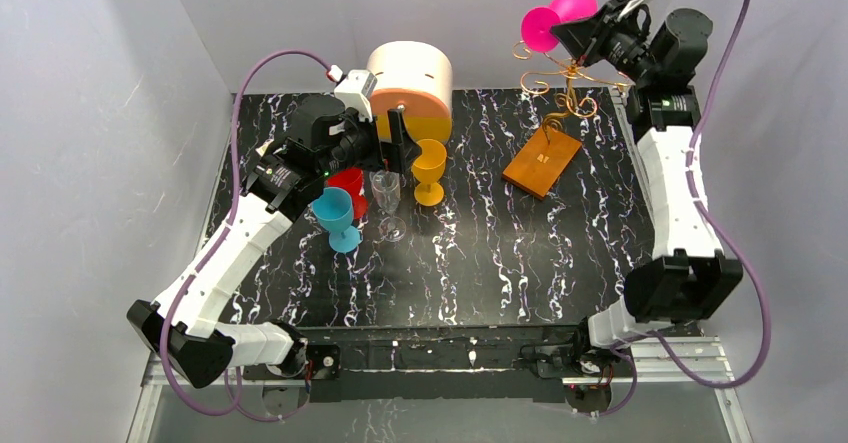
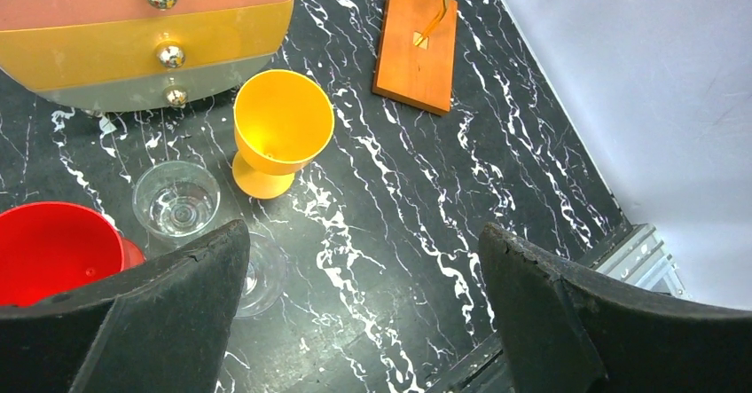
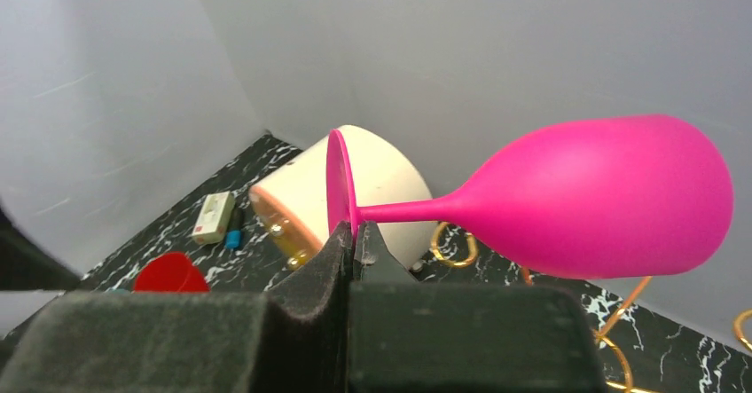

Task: Take the wine glass off the wine glass rack
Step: Place the wine glass at the center of the board.

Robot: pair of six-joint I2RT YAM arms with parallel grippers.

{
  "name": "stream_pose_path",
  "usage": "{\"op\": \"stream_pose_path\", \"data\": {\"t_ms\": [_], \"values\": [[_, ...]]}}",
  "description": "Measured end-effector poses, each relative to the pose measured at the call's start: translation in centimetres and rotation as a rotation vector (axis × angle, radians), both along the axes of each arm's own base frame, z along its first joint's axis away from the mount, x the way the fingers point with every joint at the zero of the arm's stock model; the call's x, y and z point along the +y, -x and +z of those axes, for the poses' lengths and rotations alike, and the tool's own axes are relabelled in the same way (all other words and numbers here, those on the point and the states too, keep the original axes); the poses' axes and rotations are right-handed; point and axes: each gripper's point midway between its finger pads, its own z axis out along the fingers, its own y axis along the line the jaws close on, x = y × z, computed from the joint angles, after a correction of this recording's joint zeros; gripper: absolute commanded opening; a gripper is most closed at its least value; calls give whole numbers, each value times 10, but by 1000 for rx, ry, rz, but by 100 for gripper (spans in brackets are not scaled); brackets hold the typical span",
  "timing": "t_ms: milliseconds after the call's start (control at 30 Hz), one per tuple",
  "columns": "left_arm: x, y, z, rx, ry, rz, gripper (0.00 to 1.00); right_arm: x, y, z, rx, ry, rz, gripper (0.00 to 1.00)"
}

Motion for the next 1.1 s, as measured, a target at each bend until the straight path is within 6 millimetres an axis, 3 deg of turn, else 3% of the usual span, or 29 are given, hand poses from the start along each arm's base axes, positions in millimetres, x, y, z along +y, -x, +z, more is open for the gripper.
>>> {"op": "stream_pose_path", "data": {"t_ms": [233, 433, 633, 767, 933, 1100], "values": [[-3, -1, 5, -6, 27, 1, 98, 17, 62, 20, -74, 16, 81, 1], [-4, -1, 11, -16, 48, 3, 98, 42, 112, 15, -50, 7, 214, 1], [-1, 5, 30, -63, 91, 4, 98, 61, 159, 11, -4, -26, 349, 1], [2, 14, 51, -110, 138, -10, 98, 70, 179, 8, 41, -48, 417, 1], [-2, 30, 78, -172, 212, -79, 97, 82, 197, -12, 141, -68, 493, 1], [-25, 51, 98, -192, 299, -251, 88, 96, 212, -31, 246, -79, 553, 1]]}}
